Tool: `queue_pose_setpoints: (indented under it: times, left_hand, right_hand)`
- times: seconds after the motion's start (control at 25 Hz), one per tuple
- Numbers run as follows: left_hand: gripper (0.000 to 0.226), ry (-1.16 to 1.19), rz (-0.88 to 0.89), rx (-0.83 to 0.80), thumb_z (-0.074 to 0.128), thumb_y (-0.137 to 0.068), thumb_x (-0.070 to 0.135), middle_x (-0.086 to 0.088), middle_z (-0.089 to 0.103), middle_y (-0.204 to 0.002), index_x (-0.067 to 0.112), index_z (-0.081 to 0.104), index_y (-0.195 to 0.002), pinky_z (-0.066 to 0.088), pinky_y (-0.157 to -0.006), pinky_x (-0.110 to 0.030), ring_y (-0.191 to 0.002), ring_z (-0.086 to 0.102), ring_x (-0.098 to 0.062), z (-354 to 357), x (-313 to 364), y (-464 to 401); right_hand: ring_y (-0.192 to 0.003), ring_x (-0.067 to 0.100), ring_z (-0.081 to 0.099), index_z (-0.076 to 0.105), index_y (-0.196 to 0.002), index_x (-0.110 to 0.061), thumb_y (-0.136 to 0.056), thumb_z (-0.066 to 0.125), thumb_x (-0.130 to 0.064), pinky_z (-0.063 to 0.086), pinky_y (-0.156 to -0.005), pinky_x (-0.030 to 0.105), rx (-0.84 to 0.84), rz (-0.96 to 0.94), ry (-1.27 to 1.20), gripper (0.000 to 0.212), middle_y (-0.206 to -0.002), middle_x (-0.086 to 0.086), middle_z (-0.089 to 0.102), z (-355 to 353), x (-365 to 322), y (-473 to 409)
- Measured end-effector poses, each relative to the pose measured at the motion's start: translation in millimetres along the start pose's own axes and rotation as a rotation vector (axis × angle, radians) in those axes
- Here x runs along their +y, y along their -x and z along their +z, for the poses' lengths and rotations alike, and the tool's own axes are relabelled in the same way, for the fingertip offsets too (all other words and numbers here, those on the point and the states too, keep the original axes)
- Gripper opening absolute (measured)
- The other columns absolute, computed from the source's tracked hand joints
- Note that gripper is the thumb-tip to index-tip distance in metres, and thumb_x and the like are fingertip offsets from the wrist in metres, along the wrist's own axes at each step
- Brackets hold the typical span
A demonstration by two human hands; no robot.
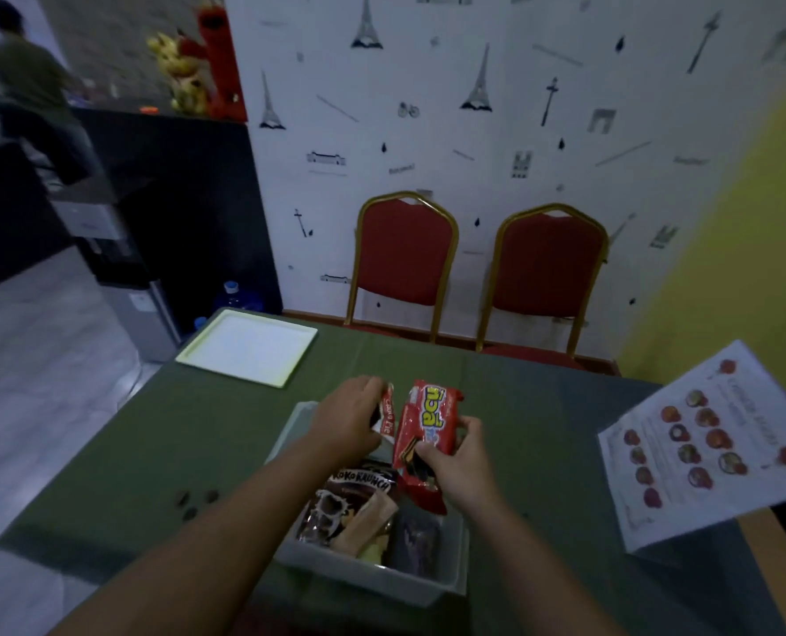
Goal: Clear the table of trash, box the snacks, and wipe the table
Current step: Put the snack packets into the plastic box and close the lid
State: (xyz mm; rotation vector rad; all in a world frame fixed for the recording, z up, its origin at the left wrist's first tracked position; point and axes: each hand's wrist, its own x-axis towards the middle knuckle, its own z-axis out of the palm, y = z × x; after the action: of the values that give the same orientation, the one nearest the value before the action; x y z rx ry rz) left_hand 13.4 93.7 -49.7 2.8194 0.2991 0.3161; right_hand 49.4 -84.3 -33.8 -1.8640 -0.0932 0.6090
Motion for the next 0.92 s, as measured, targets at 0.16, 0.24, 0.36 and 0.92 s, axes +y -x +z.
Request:
queue_pose_setpoints:
  times: [0.16, 0.24, 0.36, 0.92]
  left_hand:
    - [0.035, -0.051, 0.013, -0.072, 0.059, -0.065, 0.026, -0.005, 0.061, -0.096, 0.014, 0.053, -0.097, 0.043, -0.070, -0.033, -0.090, 0.056, -0.025, 1.3, -25.4, 39.6]
    - [0.028, -0.093, 0.001, -0.125, 0.065, -0.068, 0.024, -0.004, 0.061, -0.091, 0.018, 0.050, -0.091, 0.040, -0.066, -0.031, -0.085, 0.056, -0.023, 11.5, -36.9, 50.9]
    - [0.026, -0.139, -0.015, -0.207, 0.065, -0.073, 0.025, -0.004, 0.061, -0.092, 0.021, 0.046, -0.091, 0.043, -0.068, -0.034, -0.086, 0.057, -0.024, 20.2, -48.6, 59.2]
    - [0.063, -0.073, -0.103, -0.395, 0.078, -0.068, 0.028, -0.005, 0.054, -0.123, 0.018, 0.049, -0.123, 0.043, -0.094, -0.033, -0.113, 0.050, -0.022, 36.3, -61.8, 50.8]
  right_hand:
    - [-0.092, 0.016, 0.062, 0.033, -0.121, -0.026, -0.089, 0.061, -0.014, 0.052, -0.075, 0.035, -0.084, 0.043, 0.094, 0.044, -0.102, -0.006, 0.057, 26.2, 21.7, 16.5]
    - [-0.082, 0.011, 0.058, 0.031, -0.123, -0.022, -0.091, 0.056, -0.010, 0.048, -0.065, 0.029, -0.109, 0.060, 0.170, 0.043, -0.098, -0.005, 0.057, 35.6, 29.9, 18.2]
    - [-0.086, 0.015, 0.053, 0.027, -0.131, -0.018, -0.091, 0.055, -0.008, 0.046, -0.072, 0.030, -0.126, 0.110, 0.247, 0.050, -0.104, 0.000, 0.054, 45.0, 42.8, 13.8]
    - [-0.133, 0.033, 0.035, 0.025, -0.144, -0.024, -0.083, 0.054, -0.035, 0.034, -0.110, 0.042, -0.117, 0.179, 0.679, 0.068, -0.150, 0.012, 0.026, 60.8, 71.0, -8.8]
